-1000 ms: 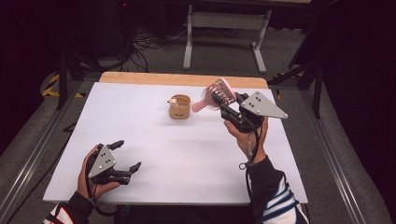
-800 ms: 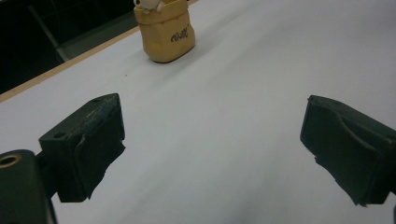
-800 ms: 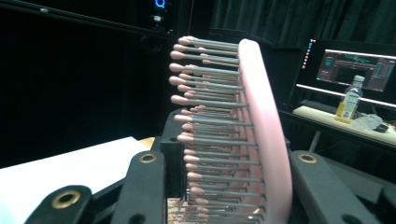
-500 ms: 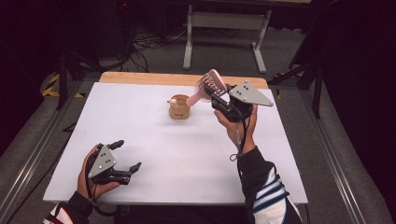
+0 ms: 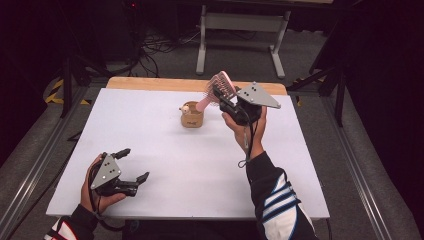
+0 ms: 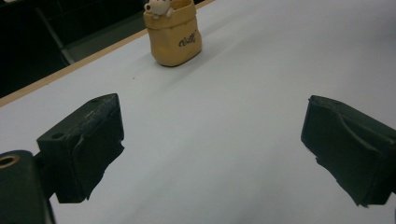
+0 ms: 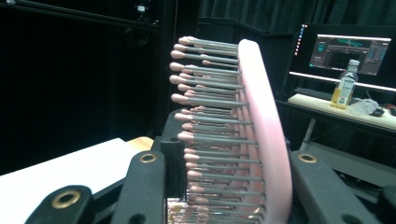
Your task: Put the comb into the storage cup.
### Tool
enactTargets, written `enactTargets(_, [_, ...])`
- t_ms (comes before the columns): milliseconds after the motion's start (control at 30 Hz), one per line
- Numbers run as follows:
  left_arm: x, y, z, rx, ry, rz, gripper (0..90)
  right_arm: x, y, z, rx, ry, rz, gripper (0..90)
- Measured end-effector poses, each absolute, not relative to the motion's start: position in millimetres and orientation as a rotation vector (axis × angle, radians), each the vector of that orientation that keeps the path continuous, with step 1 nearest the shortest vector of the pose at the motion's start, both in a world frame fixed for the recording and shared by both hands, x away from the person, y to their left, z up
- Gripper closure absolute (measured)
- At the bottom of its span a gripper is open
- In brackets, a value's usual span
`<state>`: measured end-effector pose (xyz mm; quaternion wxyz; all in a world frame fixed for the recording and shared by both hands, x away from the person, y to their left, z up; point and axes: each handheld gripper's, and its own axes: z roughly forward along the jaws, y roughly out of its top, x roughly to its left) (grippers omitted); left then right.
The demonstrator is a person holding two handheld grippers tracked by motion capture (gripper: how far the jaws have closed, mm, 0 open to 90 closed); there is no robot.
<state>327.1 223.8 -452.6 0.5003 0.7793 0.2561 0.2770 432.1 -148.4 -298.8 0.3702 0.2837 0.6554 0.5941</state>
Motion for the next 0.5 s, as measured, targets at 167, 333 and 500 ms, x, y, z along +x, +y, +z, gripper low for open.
enactTargets(167, [326.9, 225.5, -451.3, 1.87, 0.625, 0.675, 6.7, 441.8, -148.1, -300.4, 0.771, 1.67, 1.528, 63.4])
enactTargets(333, [327.3, 225.5, -451.5, 1.871, 0.624, 0.67, 6.5, 448.5, -147.4, -302.2, 0.809, 1.67, 1.541, 63.4])
enactTargets(500, [325.7, 224.3, -450.0, 1.862, 0.617, 0.682, 6.5, 453.7, -142.6, -306.0, 0.818, 1.687, 1.514, 63.4])
